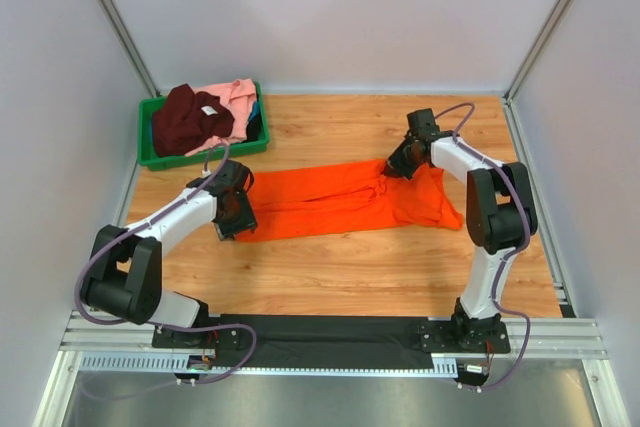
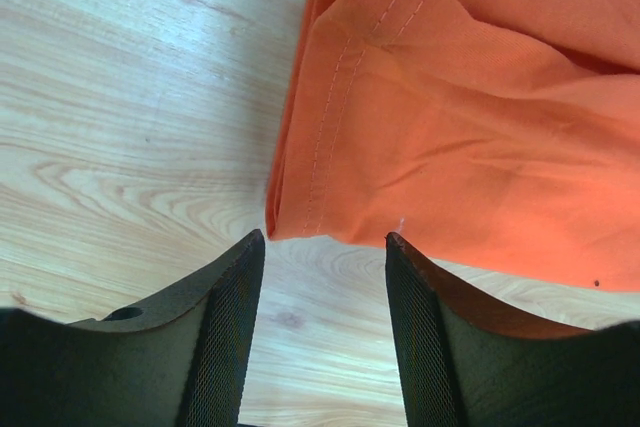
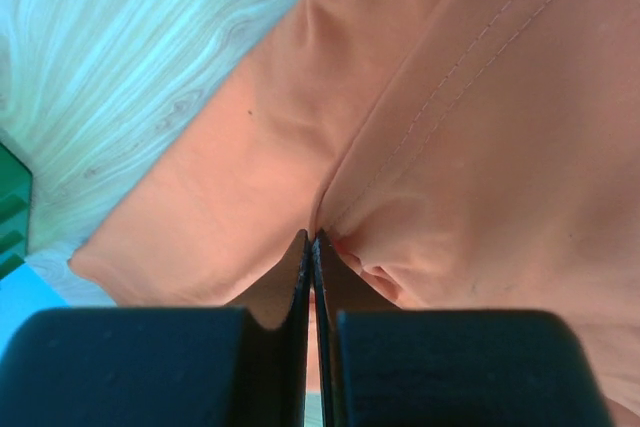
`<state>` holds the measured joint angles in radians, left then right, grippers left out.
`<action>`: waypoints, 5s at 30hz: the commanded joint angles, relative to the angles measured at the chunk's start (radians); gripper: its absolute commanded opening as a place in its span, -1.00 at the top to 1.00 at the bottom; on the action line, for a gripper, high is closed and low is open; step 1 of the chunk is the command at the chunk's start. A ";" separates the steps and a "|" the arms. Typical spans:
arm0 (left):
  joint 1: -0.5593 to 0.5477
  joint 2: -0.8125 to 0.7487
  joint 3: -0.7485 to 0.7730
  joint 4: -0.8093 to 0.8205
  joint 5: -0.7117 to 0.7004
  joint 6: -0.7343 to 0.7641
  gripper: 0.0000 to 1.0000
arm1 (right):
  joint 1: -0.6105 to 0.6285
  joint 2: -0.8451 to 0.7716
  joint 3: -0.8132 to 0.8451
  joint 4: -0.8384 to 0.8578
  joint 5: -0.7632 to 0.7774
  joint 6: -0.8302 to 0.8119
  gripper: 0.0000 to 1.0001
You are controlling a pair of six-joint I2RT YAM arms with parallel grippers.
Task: Fold and stack the t-shirts
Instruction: Fold the tshirt
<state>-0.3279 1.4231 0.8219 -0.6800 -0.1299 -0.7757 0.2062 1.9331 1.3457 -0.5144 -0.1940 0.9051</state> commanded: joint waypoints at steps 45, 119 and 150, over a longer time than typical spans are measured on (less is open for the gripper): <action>-0.008 0.109 -0.026 0.066 -0.014 0.032 1.00 | -0.395 -0.516 -0.566 -0.007 0.258 -0.158 0.16; -0.011 0.137 0.054 -0.128 -0.140 0.033 0.94 | -0.513 -0.622 -0.645 -0.058 0.164 -0.268 0.99; -0.326 0.463 0.702 0.292 0.544 0.240 -0.02 | -0.291 -0.011 0.044 -0.078 -0.268 -0.675 0.31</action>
<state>-0.6228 1.8214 1.4246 -0.4324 0.3557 -0.5835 -0.0967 1.8812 1.3392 -0.5896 -0.4576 0.2958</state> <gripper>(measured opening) 0.509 0.343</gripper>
